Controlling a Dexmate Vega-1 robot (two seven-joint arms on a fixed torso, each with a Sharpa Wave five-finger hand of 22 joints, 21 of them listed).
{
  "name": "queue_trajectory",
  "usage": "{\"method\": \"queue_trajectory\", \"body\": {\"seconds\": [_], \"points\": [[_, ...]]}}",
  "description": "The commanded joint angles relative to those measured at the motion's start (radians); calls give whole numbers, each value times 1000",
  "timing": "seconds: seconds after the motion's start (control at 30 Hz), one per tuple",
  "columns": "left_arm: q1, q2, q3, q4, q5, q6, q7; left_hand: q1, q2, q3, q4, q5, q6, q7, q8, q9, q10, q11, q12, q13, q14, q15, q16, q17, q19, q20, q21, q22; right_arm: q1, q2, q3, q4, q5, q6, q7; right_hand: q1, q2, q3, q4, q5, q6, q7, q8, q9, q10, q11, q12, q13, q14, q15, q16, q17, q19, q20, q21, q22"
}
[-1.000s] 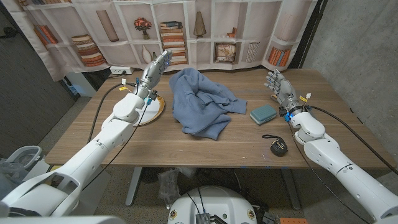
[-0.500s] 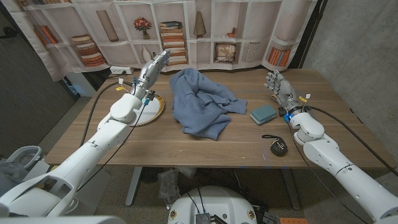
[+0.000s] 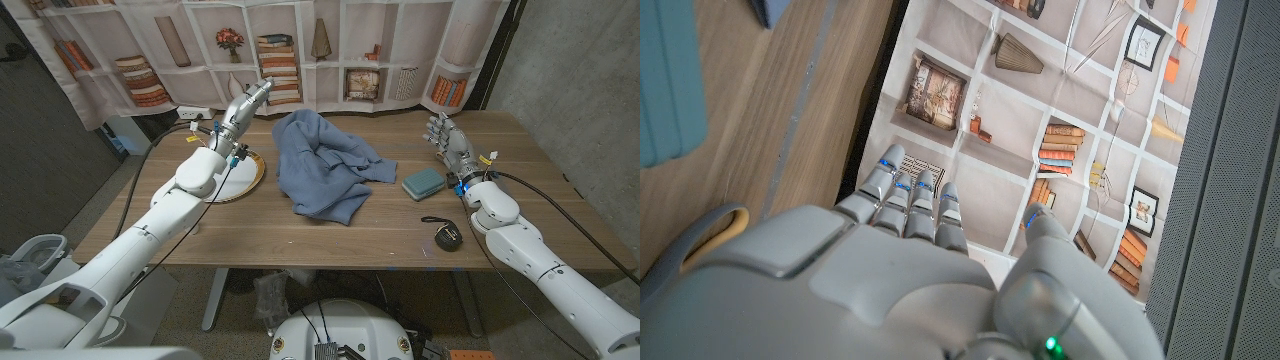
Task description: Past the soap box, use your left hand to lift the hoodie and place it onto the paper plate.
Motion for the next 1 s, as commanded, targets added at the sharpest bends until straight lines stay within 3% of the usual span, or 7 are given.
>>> {"method": "queue_trajectory", "body": {"seconds": [0.03,0.67,0.87,1.0], "points": [[19,17,-8,-49,108,38,100,16,-2,2,-6,2,12,-3,1,4,8,-4,-2,4,10,-1,-3,3,8,-41,1,5,13,4,-7,6,-8,2,1,4,1,2,-3,5,8,2,3,2,10,0,-1,6,6,1,-4,2,8,3,-7,4],[54,65,-15,-193,261,201,204,24,-1,0,-10,4,17,-5,0,4,15,-10,-3,4,18,-5,-3,3,8,-40,-1,5,17,3,-4,8,-7,12,9,3,1,0,-5,4,9,1,3,2,11,-1,-2,6,7,2,-4,2,11,3,-13,4],[28,46,-7,-150,234,160,182,26,0,0,-11,5,19,-8,-1,4,16,-10,-3,4,19,-6,-3,3,8,-39,-2,5,21,10,-4,22,-10,22,8,4,2,0,-5,4,9,2,3,2,12,0,-2,6,8,1,-5,1,11,3,-16,4],[-5,52,10,-144,236,193,147,28,1,0,-12,6,21,-7,-1,4,16,-9,-4,4,20,-6,-4,3,8,-39,-2,5,24,10,-6,39,-16,36,18,4,2,0,-6,4,9,2,3,2,11,-1,-3,6,7,2,-6,1,11,3,-18,4]]}}
